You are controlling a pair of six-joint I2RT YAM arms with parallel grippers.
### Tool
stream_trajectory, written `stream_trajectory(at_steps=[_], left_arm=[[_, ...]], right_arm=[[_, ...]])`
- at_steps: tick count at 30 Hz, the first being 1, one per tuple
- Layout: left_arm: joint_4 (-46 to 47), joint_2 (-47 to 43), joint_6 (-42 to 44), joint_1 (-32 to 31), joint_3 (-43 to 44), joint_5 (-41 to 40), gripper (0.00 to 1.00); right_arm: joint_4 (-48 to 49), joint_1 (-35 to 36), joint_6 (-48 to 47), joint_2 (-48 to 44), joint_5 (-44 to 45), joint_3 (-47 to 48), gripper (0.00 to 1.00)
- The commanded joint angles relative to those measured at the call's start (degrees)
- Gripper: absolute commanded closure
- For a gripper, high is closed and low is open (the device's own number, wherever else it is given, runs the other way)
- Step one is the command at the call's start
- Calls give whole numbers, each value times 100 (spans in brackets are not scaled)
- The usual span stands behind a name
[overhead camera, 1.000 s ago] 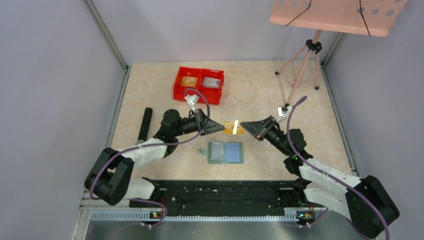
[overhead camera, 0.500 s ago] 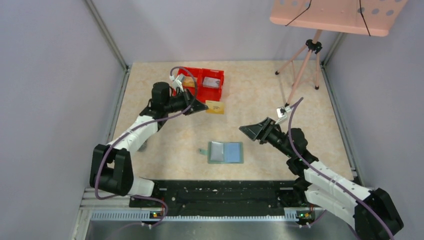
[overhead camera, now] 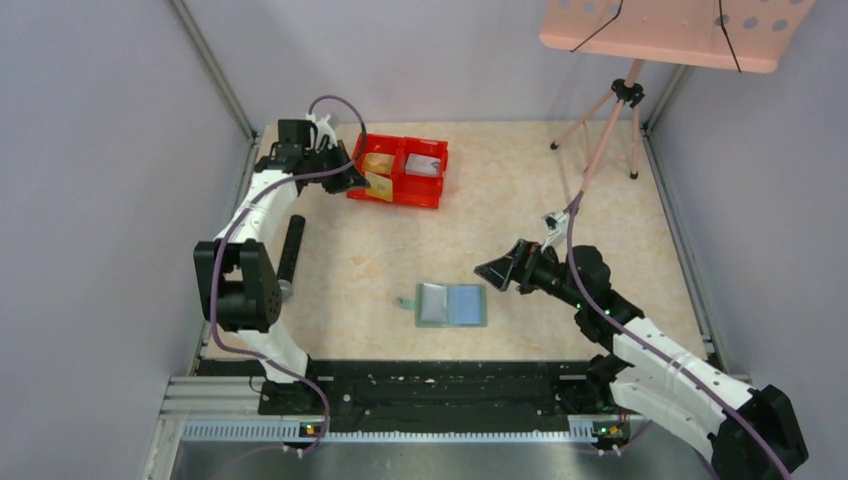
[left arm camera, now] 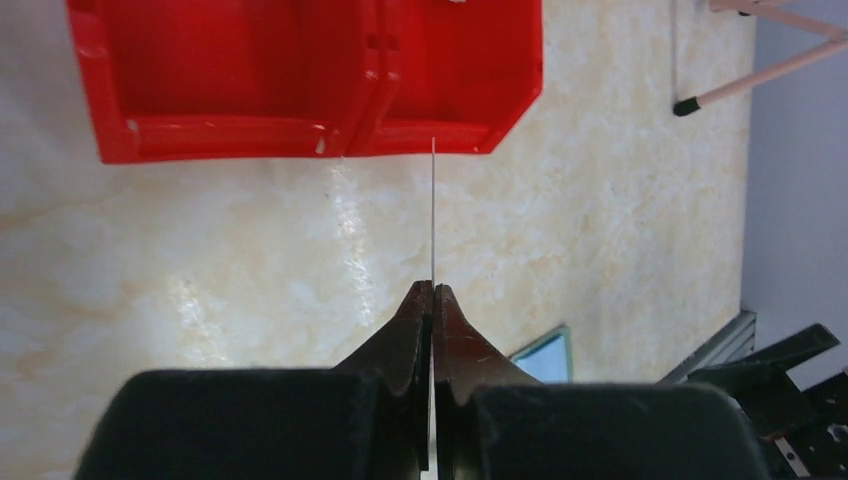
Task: Take the credit cards out of the card holder
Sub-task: Place the credit card in the storage box.
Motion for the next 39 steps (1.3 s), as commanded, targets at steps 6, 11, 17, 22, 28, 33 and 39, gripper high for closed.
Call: stream_trajectory(at_steps=[6,11,17,22,28,33,39], left_arm=[[-511,1272,640,184,1602,-362,100],[-603,1991,771,187,2462,-360,100],[-478,2573,659,187,3204,-484,100],[-160,2859,633,187,3393,-381,100],[7,3185,872,187,3561,-64,100],[279,3344,853,187,3614,140,100],[654,3496,670,187,3630,308,100]], right_arm=[[-757,-41,-740,568,12,1020,1],[-764,-43,-824,1011,-5,1359,1],[-777,-36,-837,1509,-106,1618,1],[-774,-37,-817,1832,-13,1811,1],[-738,-43,-738,2214,23,2040,1],[-680,-36,-684,2474,-34,2205,2],[-698,-41,-667,2683,-74,2368,2]])
